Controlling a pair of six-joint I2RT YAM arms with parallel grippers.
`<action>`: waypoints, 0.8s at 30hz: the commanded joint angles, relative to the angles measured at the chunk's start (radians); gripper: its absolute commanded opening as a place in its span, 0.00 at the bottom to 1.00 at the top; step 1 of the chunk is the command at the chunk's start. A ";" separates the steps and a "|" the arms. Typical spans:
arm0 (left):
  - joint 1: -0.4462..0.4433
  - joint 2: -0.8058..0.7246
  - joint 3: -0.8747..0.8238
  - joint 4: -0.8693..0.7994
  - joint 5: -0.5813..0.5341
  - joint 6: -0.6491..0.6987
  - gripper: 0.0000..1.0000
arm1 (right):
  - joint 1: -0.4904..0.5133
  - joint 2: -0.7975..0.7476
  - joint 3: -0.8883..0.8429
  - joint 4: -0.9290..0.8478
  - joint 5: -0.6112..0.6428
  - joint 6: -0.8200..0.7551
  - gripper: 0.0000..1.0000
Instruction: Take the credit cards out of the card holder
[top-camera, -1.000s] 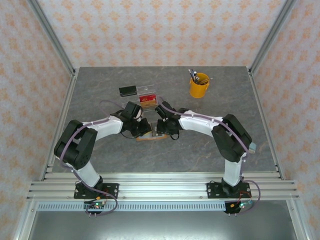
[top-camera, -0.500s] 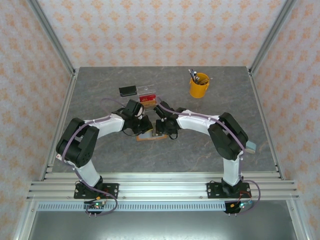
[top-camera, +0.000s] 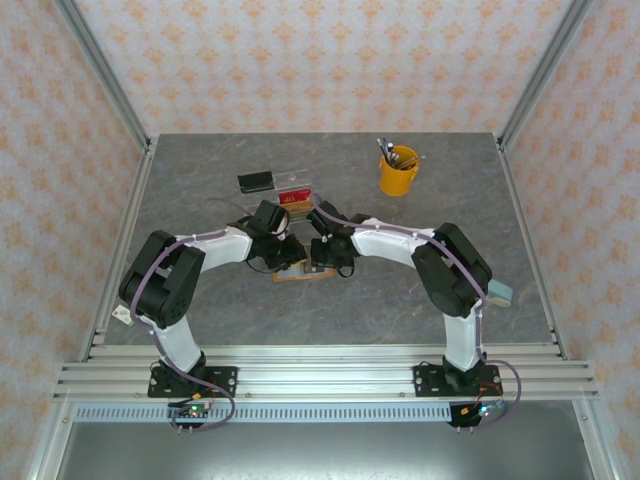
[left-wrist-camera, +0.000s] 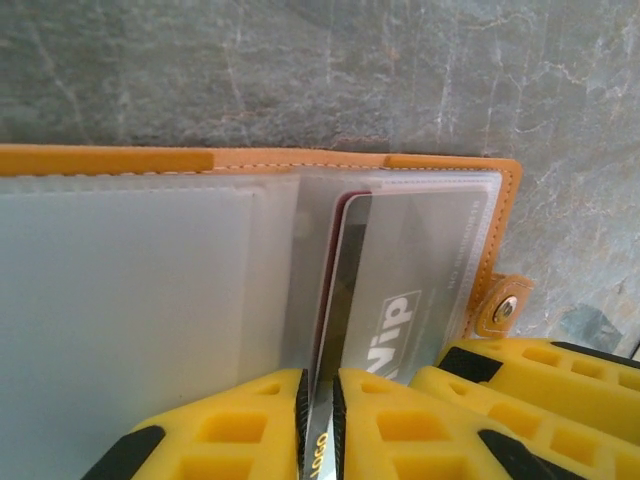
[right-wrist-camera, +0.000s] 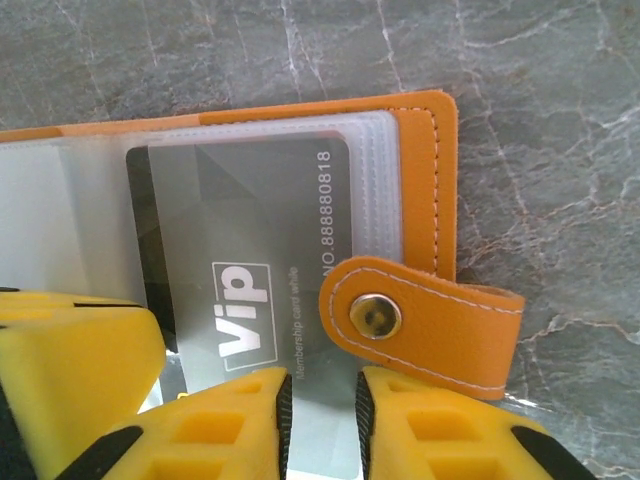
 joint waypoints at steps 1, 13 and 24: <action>-0.004 -0.006 0.022 -0.044 -0.047 0.014 0.21 | -0.005 0.022 0.022 -0.025 0.001 -0.009 0.26; -0.004 0.034 0.016 0.020 0.018 -0.001 0.18 | -0.011 0.034 0.017 -0.009 -0.051 -0.011 0.23; 0.005 0.031 -0.010 0.088 0.083 -0.013 0.15 | -0.016 0.060 0.016 -0.003 -0.094 -0.007 0.22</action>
